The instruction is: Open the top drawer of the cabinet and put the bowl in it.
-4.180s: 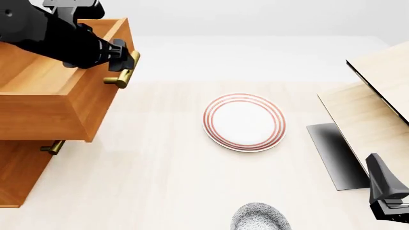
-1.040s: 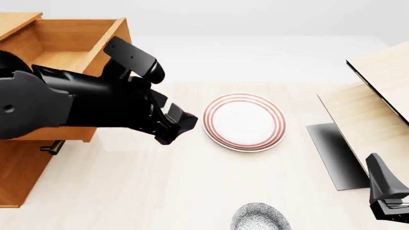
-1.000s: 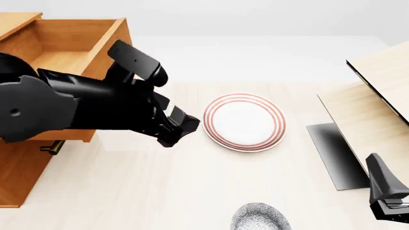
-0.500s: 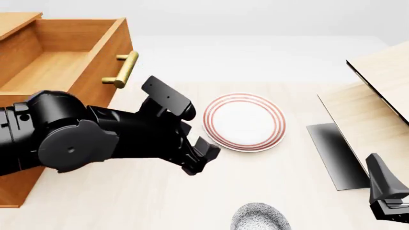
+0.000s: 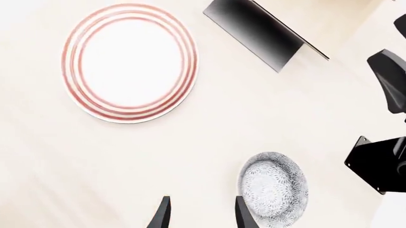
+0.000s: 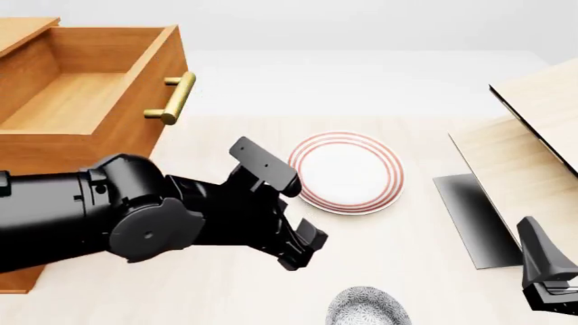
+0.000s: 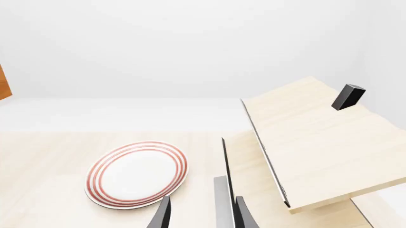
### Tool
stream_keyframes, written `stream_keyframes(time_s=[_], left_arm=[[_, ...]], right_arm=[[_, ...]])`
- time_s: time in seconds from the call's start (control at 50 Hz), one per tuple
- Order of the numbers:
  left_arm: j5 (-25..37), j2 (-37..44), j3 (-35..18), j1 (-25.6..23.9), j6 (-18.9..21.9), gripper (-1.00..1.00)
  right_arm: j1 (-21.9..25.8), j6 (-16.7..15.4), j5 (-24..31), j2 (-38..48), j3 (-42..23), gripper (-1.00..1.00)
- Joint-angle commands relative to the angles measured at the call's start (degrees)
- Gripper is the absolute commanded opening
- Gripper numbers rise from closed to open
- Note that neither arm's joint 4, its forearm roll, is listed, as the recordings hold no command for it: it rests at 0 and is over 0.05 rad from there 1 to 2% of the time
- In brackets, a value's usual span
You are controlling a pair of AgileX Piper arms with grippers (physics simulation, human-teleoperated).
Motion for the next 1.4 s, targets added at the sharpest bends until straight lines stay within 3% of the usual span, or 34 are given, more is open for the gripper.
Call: stream_keyframes(time_s=[0.02,1.14,1.4], left_arm=[[-1.2,2.8,-0.1,-1.3,-1.0,1.00],[-5.5,16.6,-6.1,-7.8,-5.4,1.00],[-6.3,18.5,-5.4,-8.0,-6.1,1.00]], right_arm=[[0.0,0.0,0.4,-0.5,0.1,1.00],[0.0,0.0,0.4,-0.5,0.1,1.00],[0.0,0.0,0.4,-0.5,0.1,1.00]])
